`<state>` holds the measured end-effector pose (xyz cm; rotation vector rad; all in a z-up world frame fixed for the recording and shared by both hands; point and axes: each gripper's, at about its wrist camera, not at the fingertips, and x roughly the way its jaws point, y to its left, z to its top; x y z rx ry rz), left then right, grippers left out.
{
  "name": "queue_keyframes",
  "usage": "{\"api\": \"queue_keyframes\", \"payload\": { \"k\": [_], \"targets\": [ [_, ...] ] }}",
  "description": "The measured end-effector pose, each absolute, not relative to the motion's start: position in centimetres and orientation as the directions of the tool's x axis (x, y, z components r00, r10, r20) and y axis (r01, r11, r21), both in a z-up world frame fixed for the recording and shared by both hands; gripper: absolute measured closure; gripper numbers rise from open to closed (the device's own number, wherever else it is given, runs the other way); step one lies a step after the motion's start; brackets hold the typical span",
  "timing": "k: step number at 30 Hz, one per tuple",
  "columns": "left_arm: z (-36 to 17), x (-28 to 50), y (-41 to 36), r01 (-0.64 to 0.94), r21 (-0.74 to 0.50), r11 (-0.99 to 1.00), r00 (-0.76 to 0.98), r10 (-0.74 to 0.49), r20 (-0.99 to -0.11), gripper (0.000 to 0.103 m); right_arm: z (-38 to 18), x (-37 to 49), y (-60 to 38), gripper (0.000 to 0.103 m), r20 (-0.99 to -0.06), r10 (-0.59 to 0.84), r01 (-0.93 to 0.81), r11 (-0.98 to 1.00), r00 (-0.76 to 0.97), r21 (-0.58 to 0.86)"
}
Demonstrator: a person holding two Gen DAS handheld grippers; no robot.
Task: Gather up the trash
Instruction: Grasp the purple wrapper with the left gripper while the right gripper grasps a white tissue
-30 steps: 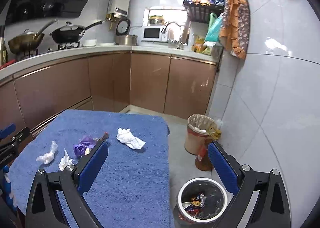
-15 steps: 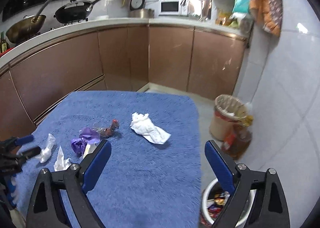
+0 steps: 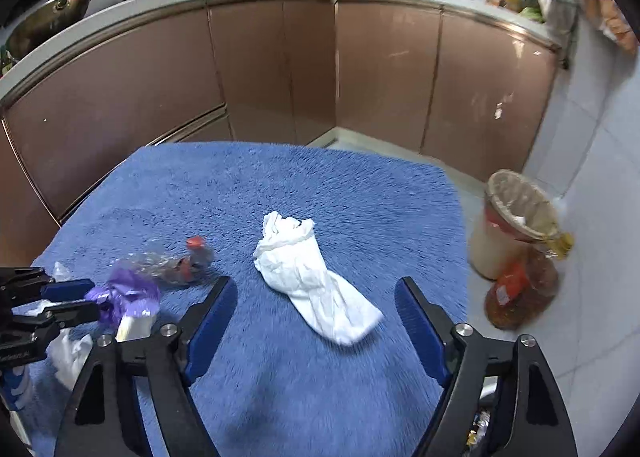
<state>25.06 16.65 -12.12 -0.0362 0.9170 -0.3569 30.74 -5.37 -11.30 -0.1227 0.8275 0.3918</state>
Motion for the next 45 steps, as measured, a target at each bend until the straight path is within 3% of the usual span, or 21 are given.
{"api": "queue_keyframes", "payload": {
  "k": [7,9,11,12,14,16,34,45],
  "targets": [
    [-12.5,25.3,15.2,0.317,-0.127,0.94,0.537,-0.288,-0.793,0.078,-14.8,34.6,-3.8,0.032,-0.776,0.308,-0.429,0.902,0.55,0.054],
    [-12.6,25.2,15.0,0.319,-0.116,0.941,0.539,-0.28,-0.794,0.078,-15.5,34.9,-3.7,0.042,-0.785,0.31,-0.432,0.9,0.537,0.06],
    [-12.5,25.1,14.9,0.317,-0.112,0.942,0.541,-0.277,-0.794,0.078,-15.8,34.8,-3.8,0.063,-0.789,0.322,-0.437,0.896,0.524,0.075],
    [-12.4,25.0,14.9,0.318,-0.112,0.941,0.543,-0.278,-0.792,0.078,-16.0,34.6,-3.8,0.067,-0.788,0.326,-0.44,0.894,0.522,0.079],
    [-12.2,24.5,14.9,0.321,-0.111,0.941,0.548,-0.28,-0.788,0.08,-16.0,34.0,-3.9,0.085,-0.783,0.333,-0.448,0.891,0.525,0.078],
    [-12.0,24.0,14.9,0.326,-0.115,0.938,0.554,-0.288,-0.781,0.082,-15.8,33.2,-4.1,0.091,-0.777,0.335,-0.452,0.889,0.533,0.074],
    [-5.8,17.9,16.3,0.305,-0.212,0.928,0.635,-0.365,-0.681,0.084,-8.7,22.9,-7.7,0.093,-0.672,0.408,-0.441,0.888,0.618,0.132],
    [-3.0,15.7,6.9,0.46,-0.23,0.858,0.589,-0.488,-0.644,0.084,-6.6,15.2,-19.4,0.093,-0.634,0.269,-0.232,0.962,0.725,0.143]
  ]
}}
